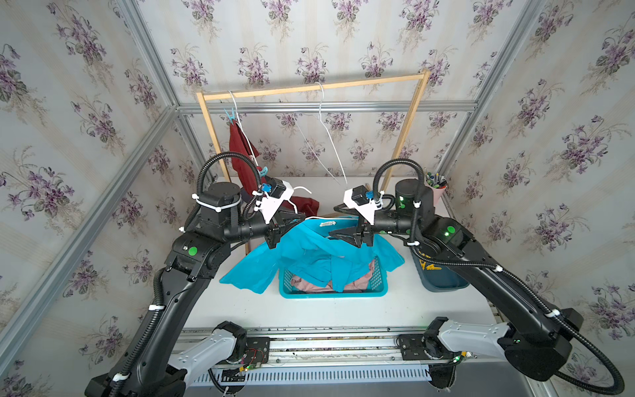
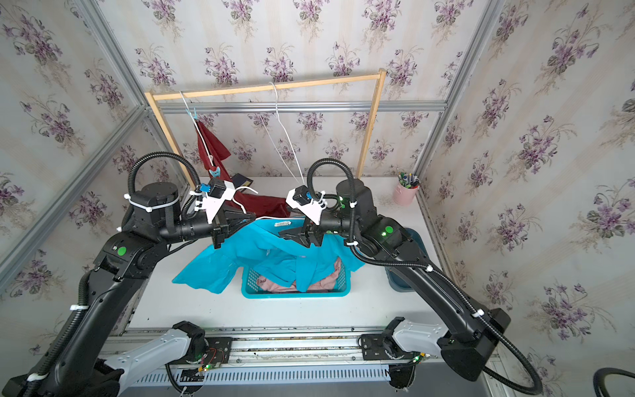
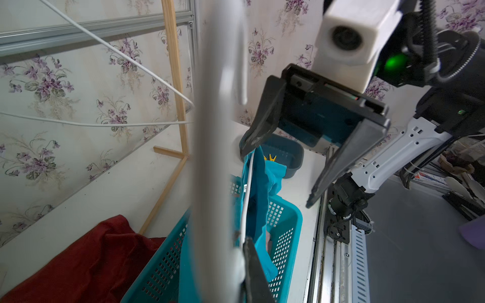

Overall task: Remove the clothespins securing t-shirts to the hanger
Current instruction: Pick up the hanger from the basket, then remove the T-shirt from the hanger.

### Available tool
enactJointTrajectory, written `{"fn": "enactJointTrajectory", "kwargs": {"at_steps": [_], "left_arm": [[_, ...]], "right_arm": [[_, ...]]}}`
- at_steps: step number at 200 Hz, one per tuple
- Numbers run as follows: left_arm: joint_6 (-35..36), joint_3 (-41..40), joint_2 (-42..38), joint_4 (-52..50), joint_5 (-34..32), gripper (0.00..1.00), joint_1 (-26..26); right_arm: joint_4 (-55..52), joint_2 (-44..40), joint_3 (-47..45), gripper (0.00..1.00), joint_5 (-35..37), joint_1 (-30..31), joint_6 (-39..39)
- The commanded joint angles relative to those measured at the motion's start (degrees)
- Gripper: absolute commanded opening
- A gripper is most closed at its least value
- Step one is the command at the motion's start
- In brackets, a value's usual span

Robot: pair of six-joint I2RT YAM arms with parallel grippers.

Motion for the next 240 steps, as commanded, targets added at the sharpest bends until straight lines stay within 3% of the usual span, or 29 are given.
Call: {"fn": "enactJointTrajectory", "kwargs": {"at_steps": [1,49,125,189,209,240], "left_arm": [[-2.93,-0.01,0.28,0.94,-0.05,0.00,0.87],[-6.48,0.08,-1.23,0.97,-0.71,0.00,2.96],[-10.04,-3.52,-7.31,0.96,-3.47,0.00,3.05],[-11.03,0.38,-3.66,0.93,-1.96,0.00,3.06],[-9.82,0.52,-2.76,0.91,-1.99,0.00,3.31],[-9.15,1.37,-1.29,1.15,-0.89,0.00,3.73]], "right_arm": [[2.62,-2.11,-1.17,0.73,6.07,0.06,4.34],[-7.09,-4.16,1.63,0.76,18.93,-0.03,8.96],[-11.16,-8.74,-0.16,0.78,20.33,-0.12,10.33],[-15.41,-9.61,-4.75,0.78,22.65,-0.38,7.17],[-18.39,-8.76,-4.65,0.77,22.25,-3.46,5.63],[-15.31,-10.26,-8.97,0.76,14.17,-13.03,2.42]]}}
